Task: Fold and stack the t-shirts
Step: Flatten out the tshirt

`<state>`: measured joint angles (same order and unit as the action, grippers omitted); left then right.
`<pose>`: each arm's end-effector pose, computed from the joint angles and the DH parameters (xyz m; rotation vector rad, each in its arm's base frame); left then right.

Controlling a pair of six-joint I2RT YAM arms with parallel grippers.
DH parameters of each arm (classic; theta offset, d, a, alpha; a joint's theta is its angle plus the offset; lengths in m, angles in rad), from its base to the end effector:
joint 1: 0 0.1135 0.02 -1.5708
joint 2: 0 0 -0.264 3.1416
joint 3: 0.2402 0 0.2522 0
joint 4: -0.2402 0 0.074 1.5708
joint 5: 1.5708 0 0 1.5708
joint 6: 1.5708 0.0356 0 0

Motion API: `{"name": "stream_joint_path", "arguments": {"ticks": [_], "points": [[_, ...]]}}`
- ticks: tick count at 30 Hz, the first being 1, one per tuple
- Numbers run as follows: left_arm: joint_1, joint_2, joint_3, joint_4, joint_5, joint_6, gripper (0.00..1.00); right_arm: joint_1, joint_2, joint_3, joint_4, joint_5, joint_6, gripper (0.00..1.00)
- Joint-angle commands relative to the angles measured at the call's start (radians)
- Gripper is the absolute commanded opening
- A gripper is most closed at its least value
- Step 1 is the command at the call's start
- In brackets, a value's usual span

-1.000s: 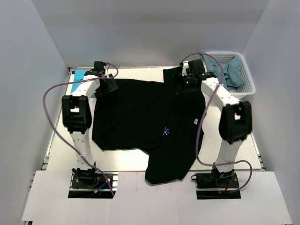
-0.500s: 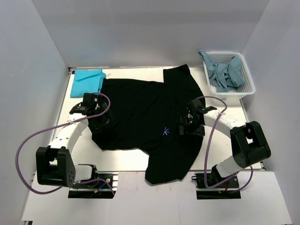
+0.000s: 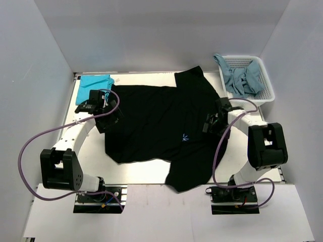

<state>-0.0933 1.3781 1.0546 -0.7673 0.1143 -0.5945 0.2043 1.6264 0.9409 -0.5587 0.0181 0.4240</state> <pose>0.2697 -0.0293 0.2546 -0.6338 2.6289 -0.3688 0.2914 0.0597 0.1647 0.3137 2.8055 0.1194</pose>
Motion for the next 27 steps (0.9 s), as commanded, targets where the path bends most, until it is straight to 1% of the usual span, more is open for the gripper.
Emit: {"name": "stream_joint_path", "arguments": {"ticks": [1,4,5,6,8,9,12,14,17,18,21,23,24,27], "points": [[0.0,0.001,0.03,-0.104,-0.028,0.024,1.0,-0.091,0.058,0.03,0.025,0.123,-0.082,0.9],[0.0,0.001,0.03,-0.136,-0.015,0.045,1.0,-0.105,0.061,0.108,-0.03,0.195,-0.105,0.9],[0.0,0.001,0.015,-0.136,0.01,0.045,0.97,-0.105,0.061,0.142,-0.043,0.198,-0.109,0.9],[0.0,-0.008,-0.017,-0.136,0.034,0.045,0.95,-0.105,0.059,0.172,-0.053,0.195,-0.122,0.9],[-0.009,-0.02,-0.072,-0.136,0.091,0.059,0.93,-0.102,0.047,0.2,-0.078,0.16,-0.123,0.9],[-0.01,-0.021,-0.087,-0.136,0.116,0.076,0.91,-0.1,0.038,0.2,-0.078,0.143,-0.125,0.9],[-0.058,-0.051,-0.117,-0.145,0.185,0.117,0.9,-0.103,0.009,0.178,-0.078,0.115,-0.116,0.9],[-0.081,-0.063,-0.128,-0.18,0.185,0.137,0.9,-0.102,-0.008,0.167,-0.081,0.123,-0.119,0.9],[-0.124,-0.042,-0.128,-0.228,0.118,0.148,0.84,-0.103,-0.016,0.151,-0.089,0.138,-0.12,0.9],[-0.137,-0.028,-0.128,-0.237,0.104,0.148,0.81,-0.105,-0.013,0.148,-0.086,0.138,-0.12,0.9],[-0.18,-0.001,-0.128,-0.237,0.078,0.148,0.8,-0.102,-0.011,0.142,-0.09,0.137,-0.116,0.9],[-0.212,0.028,-0.128,-0.253,0.016,0.148,0.8,-0.102,-0.01,0.142,-0.089,0.137,-0.117,0.9],[-0.223,0.038,-0.119,-0.253,-0.005,0.148,0.78,-0.105,-0.013,0.141,-0.09,0.14,-0.116,0.9],[-0.27,0.064,-0.119,-0.238,-0.005,0.134,0.78,-0.103,-0.011,0.133,-0.081,0.138,-0.114,0.9]]}}
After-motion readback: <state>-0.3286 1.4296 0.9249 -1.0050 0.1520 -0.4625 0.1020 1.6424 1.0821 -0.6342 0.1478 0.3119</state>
